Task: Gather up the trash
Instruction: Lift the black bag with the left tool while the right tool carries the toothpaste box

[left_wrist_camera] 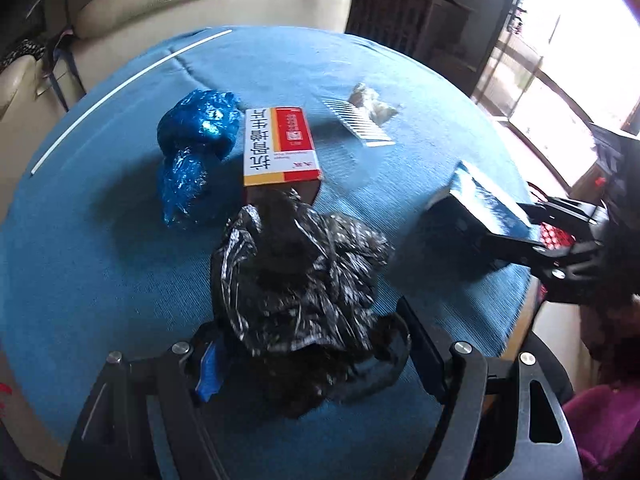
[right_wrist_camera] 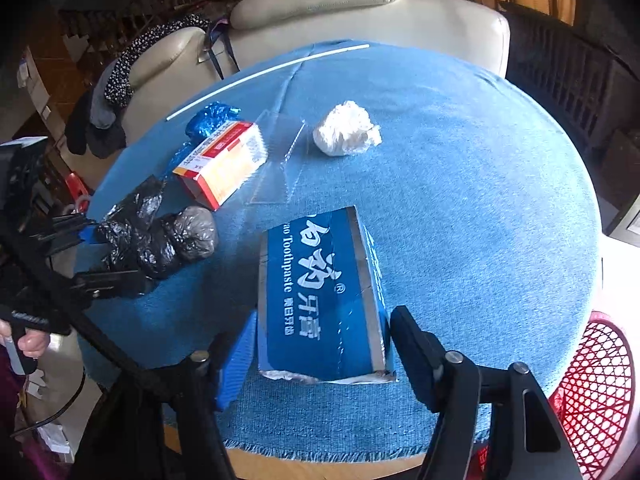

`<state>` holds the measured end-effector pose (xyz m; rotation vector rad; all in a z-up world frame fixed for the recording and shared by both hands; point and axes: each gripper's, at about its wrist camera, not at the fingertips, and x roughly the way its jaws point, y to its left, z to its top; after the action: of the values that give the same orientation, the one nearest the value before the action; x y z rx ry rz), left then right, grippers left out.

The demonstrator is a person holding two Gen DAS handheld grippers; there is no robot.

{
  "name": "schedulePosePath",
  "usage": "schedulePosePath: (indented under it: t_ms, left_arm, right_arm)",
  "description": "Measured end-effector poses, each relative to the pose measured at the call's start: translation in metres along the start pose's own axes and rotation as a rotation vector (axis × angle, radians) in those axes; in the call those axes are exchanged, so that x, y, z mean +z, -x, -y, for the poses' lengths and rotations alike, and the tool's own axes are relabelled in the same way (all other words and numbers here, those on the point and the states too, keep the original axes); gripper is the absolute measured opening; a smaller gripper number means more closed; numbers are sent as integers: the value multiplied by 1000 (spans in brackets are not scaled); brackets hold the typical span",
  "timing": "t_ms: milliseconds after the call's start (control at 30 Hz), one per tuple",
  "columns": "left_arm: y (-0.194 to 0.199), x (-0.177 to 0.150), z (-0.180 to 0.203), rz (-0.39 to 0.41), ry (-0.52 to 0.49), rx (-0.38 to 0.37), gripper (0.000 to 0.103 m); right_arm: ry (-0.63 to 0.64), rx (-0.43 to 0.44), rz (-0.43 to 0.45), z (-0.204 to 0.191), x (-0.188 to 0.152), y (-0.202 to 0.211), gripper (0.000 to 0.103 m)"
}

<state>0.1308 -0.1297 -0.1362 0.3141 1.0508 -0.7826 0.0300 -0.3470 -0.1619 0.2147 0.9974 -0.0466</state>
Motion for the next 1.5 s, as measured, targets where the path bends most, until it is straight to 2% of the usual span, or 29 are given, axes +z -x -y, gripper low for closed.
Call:
schedulePosePath:
  t_ms: [67,100,133,233,367,600,767,900,1133,1500]
  left_arm:
    - [-4,2,4,3,0,29,67]
    - [-5,1,5,1,-4,30,53]
    - [-7,2,6,-6,-5,28,44]
    - [-8,3,9,4,-7,55,42]
    - [-2,2,17,19,-2,49,41]
    - [19,6,45,70,-51,90,41]
    - [35,8,63,101,-49,139,41]
    - [44,9,77,127,-69,208,41]
    - [61,8,96,169,-73,259,41]
    - [72,14,110,203,-69,272,41]
  right_arm:
    - [-1,0,5,2,0,2,64]
    - [-8,4,7,4,0,3,63]
    - [-17,10,8,5,0,3,63]
    - [-32,23,12,9,-1,6,63]
    - [-33,37,28,8,-5,13,63]
    - [-51,49,65,13,-10,28,63]
    - [-81,41,84,22,-15,39,63]
    - [-103,32,97,30,-18,47,63]
    - [-125,34,133,37,-22,62,63]
    - [-140,33,167,41,-30,85,63]
